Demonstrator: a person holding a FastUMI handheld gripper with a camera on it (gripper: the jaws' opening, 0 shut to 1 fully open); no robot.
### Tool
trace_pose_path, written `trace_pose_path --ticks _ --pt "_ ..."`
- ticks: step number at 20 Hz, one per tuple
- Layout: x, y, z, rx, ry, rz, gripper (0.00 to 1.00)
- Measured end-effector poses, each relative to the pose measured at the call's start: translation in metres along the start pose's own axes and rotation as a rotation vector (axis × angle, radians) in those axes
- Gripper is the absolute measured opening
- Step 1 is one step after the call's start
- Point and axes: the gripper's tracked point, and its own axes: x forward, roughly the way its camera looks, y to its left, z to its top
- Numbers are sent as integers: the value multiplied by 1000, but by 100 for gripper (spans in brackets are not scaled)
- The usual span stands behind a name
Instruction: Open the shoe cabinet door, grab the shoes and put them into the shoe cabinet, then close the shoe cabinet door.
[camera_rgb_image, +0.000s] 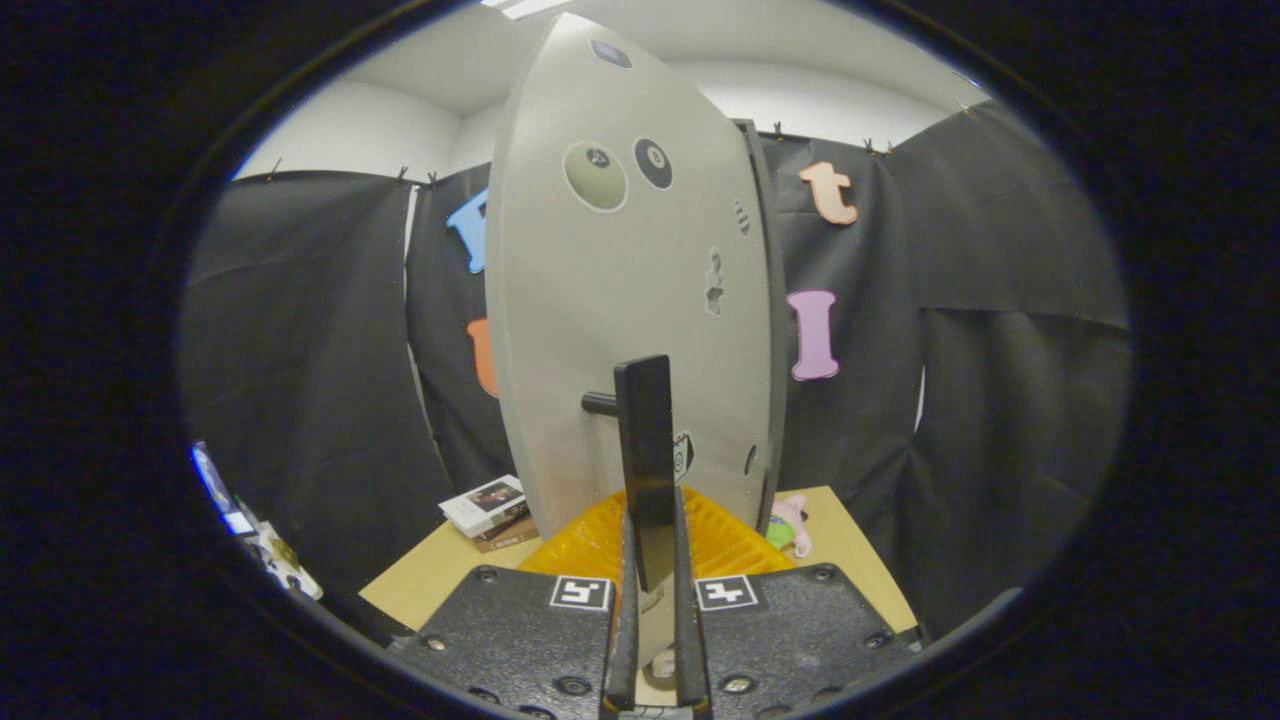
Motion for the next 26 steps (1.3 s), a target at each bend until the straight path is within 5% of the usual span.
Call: trace_pose_path --ticks 8,19,26 --pt "-20 -84 4 -2 -1 -135 4" --pt "-17 -137 5 51 18 -48 4" --pt "-68 -149 -14 58 6 -81 4"
